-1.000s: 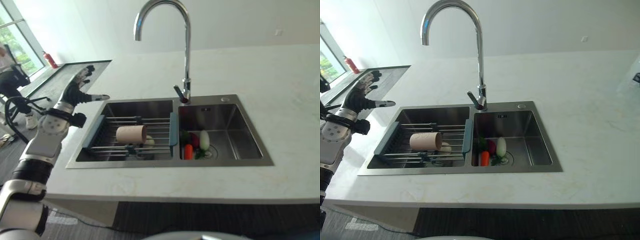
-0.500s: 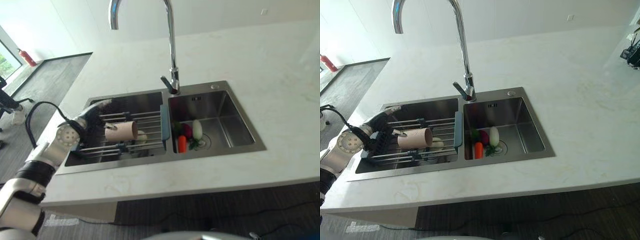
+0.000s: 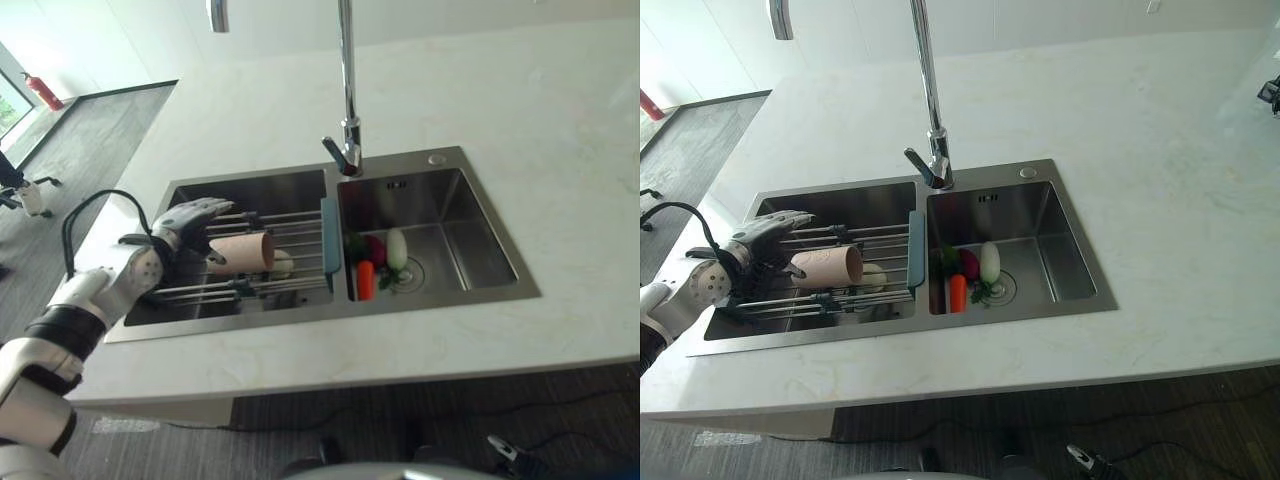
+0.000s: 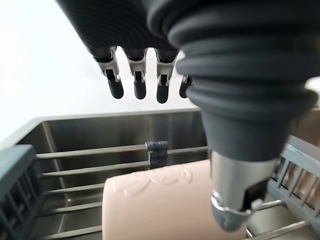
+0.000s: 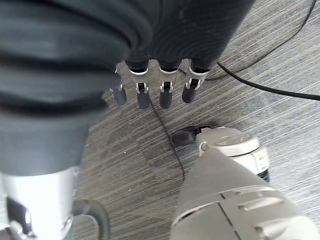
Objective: Place the dishes in the dishwasher.
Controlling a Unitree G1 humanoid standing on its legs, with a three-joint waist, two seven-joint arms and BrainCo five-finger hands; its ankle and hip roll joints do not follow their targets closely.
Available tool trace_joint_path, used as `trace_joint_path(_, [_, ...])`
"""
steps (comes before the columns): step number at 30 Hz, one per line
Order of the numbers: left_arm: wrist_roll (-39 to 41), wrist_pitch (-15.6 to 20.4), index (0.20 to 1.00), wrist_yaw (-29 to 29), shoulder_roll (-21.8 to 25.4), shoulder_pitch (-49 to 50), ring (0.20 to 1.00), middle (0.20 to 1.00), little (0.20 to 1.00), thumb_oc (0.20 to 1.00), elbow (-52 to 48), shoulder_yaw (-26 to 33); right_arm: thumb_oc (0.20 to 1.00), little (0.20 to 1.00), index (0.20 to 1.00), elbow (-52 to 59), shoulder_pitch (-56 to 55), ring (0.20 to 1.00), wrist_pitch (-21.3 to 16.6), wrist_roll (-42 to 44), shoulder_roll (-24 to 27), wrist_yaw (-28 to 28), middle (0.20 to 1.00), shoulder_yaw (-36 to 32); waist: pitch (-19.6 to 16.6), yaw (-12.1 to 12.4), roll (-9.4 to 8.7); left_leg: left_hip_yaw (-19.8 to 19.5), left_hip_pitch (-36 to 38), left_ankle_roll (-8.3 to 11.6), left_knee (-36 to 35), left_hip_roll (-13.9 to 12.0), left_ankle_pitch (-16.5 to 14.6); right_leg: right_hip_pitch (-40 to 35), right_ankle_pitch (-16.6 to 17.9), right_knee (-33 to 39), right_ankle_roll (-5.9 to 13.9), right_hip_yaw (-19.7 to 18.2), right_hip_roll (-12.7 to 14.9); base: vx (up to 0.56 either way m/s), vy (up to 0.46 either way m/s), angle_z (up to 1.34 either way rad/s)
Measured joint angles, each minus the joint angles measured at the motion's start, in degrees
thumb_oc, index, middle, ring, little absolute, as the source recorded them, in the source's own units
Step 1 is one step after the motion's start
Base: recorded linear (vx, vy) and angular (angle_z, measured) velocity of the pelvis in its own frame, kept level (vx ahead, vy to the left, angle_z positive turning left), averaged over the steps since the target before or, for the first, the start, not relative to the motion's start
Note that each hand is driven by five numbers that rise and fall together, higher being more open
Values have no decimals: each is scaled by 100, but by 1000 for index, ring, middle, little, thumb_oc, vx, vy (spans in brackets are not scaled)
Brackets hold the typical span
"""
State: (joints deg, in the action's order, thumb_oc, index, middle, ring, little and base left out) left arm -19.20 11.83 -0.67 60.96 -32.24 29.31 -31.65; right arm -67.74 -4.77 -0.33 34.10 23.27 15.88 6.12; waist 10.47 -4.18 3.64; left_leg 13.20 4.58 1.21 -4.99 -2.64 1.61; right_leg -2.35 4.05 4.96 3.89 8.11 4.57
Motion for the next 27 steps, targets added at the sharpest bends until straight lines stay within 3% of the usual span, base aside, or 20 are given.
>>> trace_joint_path(8, [-226, -44, 1000, -26, 203, -640, 1000, 1000, 1000, 1000, 146, -322, 1000, 1000, 1000, 73, 219, 1000, -12, 107, 4, 3, 1000, 12, 295, 33, -228, -8, -177, -11, 3, 1, 46, 171, 52, -1, -4, 12, 1, -38, -4, 1])
trace_joint_path(16, [-237, -34, 1000, -11, 205, -815, 1000, 1000, 1000, 1000, 437, -461, 1000, 1000, 1000, 90, 415, 1000, -20, 320, 15, 6, 1000, 55, 418, 41, -191, -17, -248, -9, 3, 0, 48, 242, 56, -1, -4, 17, -1, -28, 13, 0])
trace_joint_path(27, [-222, 76, 1000, 1094, 241, -1098, 1000, 1000, 1000, 1000, 451, -738, 1000, 1000, 1000, 129, 659, 1000, -21, 434, 26, 5, 1000, 234, 652, 53, -276, -21, -356, -11, 4, 1, 56, 342, 67, -2, -6, 27, 0, -42, 0, 0])
